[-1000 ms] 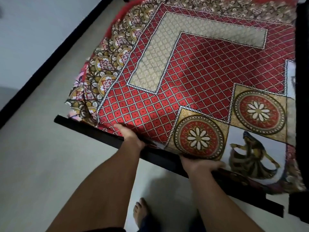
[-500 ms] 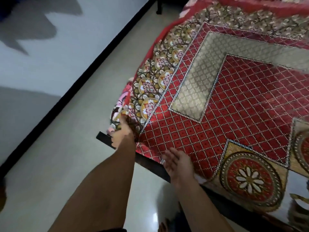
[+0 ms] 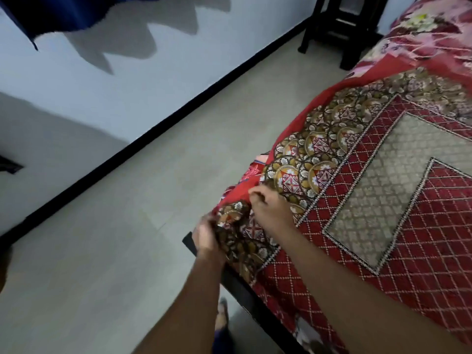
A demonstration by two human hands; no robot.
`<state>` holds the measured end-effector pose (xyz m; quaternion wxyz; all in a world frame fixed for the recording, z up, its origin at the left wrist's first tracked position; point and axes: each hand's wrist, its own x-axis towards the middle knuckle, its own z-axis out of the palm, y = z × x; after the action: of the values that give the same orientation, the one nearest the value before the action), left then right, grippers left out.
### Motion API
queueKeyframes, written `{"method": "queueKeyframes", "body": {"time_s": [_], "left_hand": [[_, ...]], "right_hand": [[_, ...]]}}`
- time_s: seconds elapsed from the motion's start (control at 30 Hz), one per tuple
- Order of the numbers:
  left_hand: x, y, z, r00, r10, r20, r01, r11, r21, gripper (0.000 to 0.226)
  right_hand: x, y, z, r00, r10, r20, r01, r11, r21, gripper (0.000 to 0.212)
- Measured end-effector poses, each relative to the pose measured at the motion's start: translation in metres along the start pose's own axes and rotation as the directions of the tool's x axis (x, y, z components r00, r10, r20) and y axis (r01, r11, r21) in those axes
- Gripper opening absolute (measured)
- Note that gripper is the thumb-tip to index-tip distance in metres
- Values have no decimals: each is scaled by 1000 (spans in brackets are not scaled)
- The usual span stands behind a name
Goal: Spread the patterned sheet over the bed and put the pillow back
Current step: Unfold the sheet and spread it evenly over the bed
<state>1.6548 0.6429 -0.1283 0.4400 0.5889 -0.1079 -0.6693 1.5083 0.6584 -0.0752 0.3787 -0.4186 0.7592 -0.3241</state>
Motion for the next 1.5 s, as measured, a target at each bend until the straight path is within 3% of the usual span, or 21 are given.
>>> {"method": "queueKeyframes", "body": {"time_s": [0.03, 0.07, 0.17, 0.2, 0.27, 0.33, 0.4, 0.5, 0.6, 0.67, 0.77, 0.87, 1.0, 1.1, 1.2, 1.27, 1.3, 1.33, 1.4, 1.43, 1.5], "left_hand": [[3, 0, -1, 992, 118, -39, -116, 992, 42, 11], [4, 1, -1, 988, 151, -19, -149, 985, 87, 21], [11, 5, -15, 982, 153, -114, -143, 986, 87, 19], [22, 9, -21, 991, 28, -131, -26, 999, 22, 17], [38, 23, -26, 977, -193, -89, 199, 978, 63, 45], [49, 42, -24, 945, -326, -3, 317, 919, 235, 68], [60, 52, -21, 937, -350, 24, 320, 881, 349, 56], [77, 50, -22, 988, -151, -23, 146, 893, 426, 24], [85, 38, -28, 987, 158, 0, -129, 803, 581, 10], [85, 32, -33, 956, 292, -35, -211, 763, 611, 14], [87, 30, -36, 925, 343, -165, -186, 786, 590, 18], [99, 28, -48, 910, 316, -269, -78, 767, 637, 16], [120, 27, -65, 940, 276, -203, 7, 576, 817, 19], [133, 25, -71, 952, 297, -73, -59, 413, 909, 21], [142, 17, -73, 980, 195, 40, -78, 196, 978, 22], [146, 16, -73, 993, 107, -51, 36, 134, 990, 25], [148, 18, -72, 981, 147, -123, 102, 147, 984, 27], [146, 21, -70, 944, 286, -163, 101, 220, 970, 27], [122, 30, -59, 776, 613, -149, -129, 386, 913, 18], [100, 31, -54, 745, 654, -128, -234, 437, 869, 13], [64, 13, -48, 900, 408, -157, -156, 635, 756, 27]], "right_hand": [[8, -4, 7, 999, -35, -25, 34, 998, -58, 23], [15, -6, 15, 996, -71, -49, 66, 993, -102, 23], [29, -2, 39, 992, -124, 28, 127, 962, -242, 24], [32, 0, 47, 990, -102, 98, 126, 951, -284, 26], [32, 2, 59, 983, -61, 175, 121, 927, -355, 29], [38, -1, 64, 988, -115, 105, 149, 899, -412, 30], [49, -9, 61, 987, -162, -10, 136, 856, -499, 35], [78, -28, 50, 1000, 5, 22, 11, 741, -671, 54], [100, -41, 46, 983, 135, 126, 26, 576, -817, 41], [110, -44, 48, 979, 125, 160, 64, 562, -825, 35], [120, -52, 64, 982, -31, 185, 164, 627, -762, 24], [124, -51, 87, 956, -184, 228, 293, 606, -740, 21], [121, -33, 106, 961, -179, 209, 275, 608, -744, 22], [125, -26, 115, 956, -270, 113, 268, 654, -707, 24], [124, -9, 120, 974, -204, 100, 211, 643, -736, 29], [124, 2, 125, 981, -132, 144, 194, 574, -796, 38], [124, 7, 129, 978, -138, 158, 209, 572, -794, 45], [121, 9, 133, 970, -183, 159, 239, 608, -757, 52], [98, 3, 139, 943, -329, 59, 301, 759, -577, 52], [81, 4, 142, 916, -398, -57, 323, 813, -484, 44], [20, 9, 145, 886, -283, -367, 201, 949, -244, 22]]}}
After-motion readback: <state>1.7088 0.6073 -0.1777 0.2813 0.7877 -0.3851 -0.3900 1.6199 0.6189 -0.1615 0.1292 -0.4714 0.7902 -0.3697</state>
